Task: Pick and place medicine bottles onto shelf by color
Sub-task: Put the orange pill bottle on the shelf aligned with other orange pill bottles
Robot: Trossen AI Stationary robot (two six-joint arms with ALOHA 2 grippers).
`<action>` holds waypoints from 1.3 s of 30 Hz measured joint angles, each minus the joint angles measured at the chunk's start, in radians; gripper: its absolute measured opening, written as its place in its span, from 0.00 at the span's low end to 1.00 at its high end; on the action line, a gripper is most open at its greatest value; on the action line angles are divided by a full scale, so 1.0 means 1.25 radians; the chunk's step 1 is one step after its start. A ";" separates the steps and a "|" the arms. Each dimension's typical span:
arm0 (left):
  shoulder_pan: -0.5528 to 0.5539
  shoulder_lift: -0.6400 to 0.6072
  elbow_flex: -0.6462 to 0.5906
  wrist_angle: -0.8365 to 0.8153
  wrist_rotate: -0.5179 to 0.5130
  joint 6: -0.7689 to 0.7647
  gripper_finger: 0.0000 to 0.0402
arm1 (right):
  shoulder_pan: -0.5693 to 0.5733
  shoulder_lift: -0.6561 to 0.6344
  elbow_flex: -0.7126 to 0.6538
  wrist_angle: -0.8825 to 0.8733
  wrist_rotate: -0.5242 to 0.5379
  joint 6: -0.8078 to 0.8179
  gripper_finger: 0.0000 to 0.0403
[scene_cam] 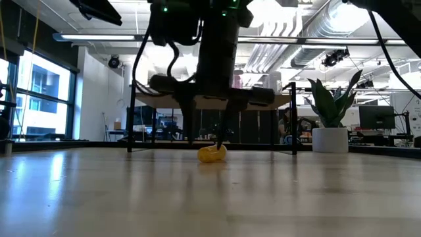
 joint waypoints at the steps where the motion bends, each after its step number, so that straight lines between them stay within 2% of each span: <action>1: 0.000 0.000 0.000 0.000 0.000 0.005 0.38 | -0.001 0.000 0.000 -0.001 0.001 0.009 0.47; 14: 0.000 0.000 0.000 0.000 0.000 0.013 0.38 | -0.001 0.017 -0.024 -0.007 0.006 0.039 0.47; 18: 0.000 0.000 0.000 0.000 0.000 0.013 0.38 | 0.002 0.016 -0.030 0.006 -0.007 0.037 0.43; 28: 0.000 0.000 0.001 -0.067 0.002 0.008 0.38 | 0.003 0.016 -0.031 0.015 -0.019 -0.046 0.18; 39: 0.000 0.000 0.001 -0.182 0.091 -0.082 0.38 | 0.011 0.016 -0.031 0.132 -0.066 -0.230 0.20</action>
